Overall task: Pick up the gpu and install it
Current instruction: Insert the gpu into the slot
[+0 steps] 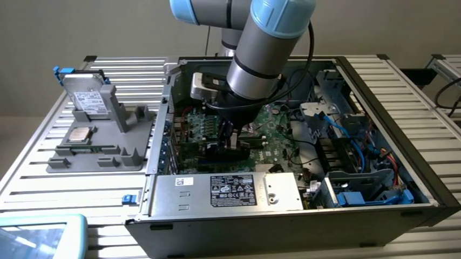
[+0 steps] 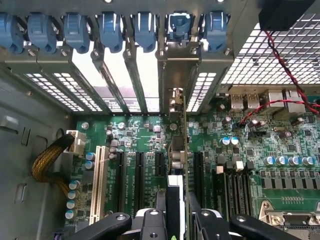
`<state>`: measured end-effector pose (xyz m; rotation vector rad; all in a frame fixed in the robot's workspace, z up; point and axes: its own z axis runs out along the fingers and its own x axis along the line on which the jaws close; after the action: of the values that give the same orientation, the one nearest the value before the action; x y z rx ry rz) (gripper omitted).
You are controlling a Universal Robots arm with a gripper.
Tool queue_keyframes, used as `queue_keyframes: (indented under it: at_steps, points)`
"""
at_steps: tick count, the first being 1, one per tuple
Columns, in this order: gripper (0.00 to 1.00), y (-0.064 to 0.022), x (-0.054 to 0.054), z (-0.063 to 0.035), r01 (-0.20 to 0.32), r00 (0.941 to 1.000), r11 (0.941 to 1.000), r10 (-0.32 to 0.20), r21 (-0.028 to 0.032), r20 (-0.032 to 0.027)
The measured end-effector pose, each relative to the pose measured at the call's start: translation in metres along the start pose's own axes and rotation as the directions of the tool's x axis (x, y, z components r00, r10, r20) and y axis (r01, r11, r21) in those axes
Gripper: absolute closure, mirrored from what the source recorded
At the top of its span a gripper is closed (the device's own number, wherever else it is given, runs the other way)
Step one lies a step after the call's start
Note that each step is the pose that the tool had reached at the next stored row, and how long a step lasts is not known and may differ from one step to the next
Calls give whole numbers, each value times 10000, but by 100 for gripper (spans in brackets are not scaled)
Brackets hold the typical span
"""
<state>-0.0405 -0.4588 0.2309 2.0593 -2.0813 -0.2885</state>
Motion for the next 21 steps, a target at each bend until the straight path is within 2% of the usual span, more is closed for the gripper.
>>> queue_keyframes:
  at_steps: [21]
  points:
    - [73, 7, 0, 17, -8, 10000, 10000, 8, -4, 2]
